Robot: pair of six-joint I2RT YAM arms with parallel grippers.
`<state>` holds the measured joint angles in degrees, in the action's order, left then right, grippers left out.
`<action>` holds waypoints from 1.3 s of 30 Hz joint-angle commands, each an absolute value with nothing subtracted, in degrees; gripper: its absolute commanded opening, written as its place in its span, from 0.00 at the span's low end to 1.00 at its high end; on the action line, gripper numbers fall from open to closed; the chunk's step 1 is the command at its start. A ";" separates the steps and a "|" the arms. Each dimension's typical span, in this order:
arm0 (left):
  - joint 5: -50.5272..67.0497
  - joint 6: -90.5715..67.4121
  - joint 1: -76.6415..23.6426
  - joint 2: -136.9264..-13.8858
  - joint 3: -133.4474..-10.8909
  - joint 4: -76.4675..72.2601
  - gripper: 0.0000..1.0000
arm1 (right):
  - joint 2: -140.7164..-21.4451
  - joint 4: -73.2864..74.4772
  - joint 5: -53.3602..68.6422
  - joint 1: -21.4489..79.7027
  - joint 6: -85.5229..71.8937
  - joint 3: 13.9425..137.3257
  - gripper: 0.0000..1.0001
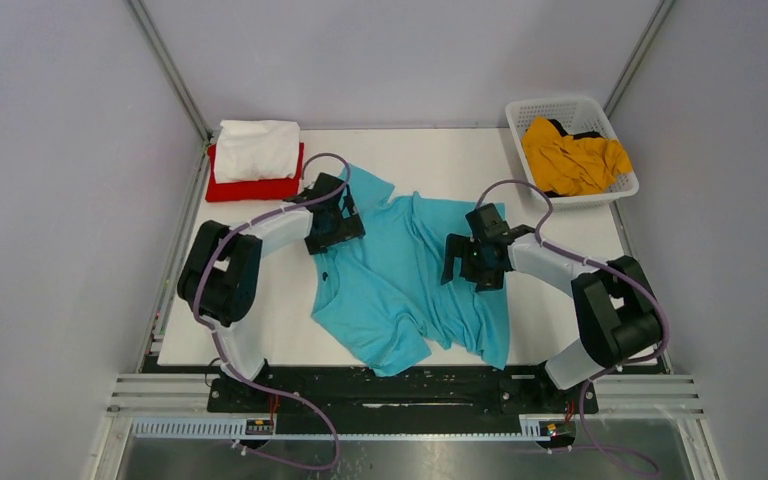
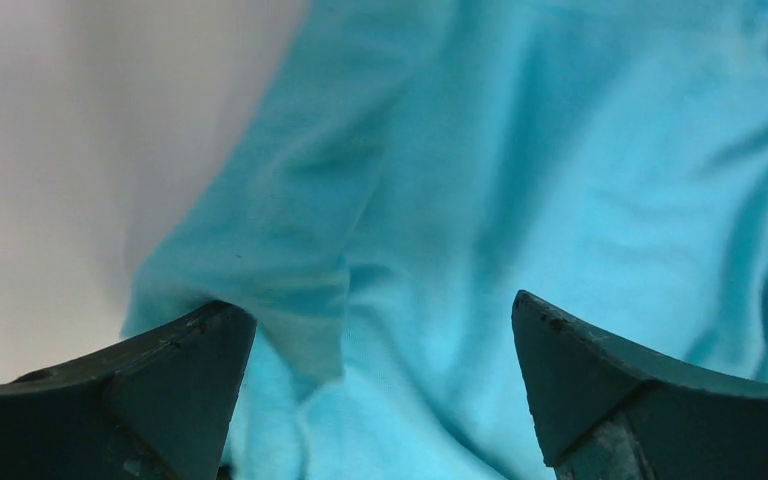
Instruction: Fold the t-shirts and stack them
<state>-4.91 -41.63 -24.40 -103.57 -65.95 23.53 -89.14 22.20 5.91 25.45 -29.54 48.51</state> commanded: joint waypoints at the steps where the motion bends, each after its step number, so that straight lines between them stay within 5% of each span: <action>1: -9.04 -39.90 -18.97 -104.35 -67.02 25.86 0.99 | -88.94 21.42 5.29 22.49 -30.80 45.11 1.00; 16: -7.50 -37.50 -6.34 -103.37 -76.65 34.07 0.99 | -85.21 22.48 5.35 15.65 -29.67 44.61 1.00; 29: 8.21 -36.77 -12.69 -88.77 -63.73 29.73 0.99 | -77.30 21.51 7.69 15.12 -31.34 45.78 1.00; 39: 9.34 -37.31 -18.48 -102.09 -67.61 28.44 0.99 | -88.46 16.41 8.14 15.07 -34.47 51.72 1.00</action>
<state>8.54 -37.28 -19.16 -97.25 -63.46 30.26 -84.51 18.96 8.08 15.31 -32.73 47.29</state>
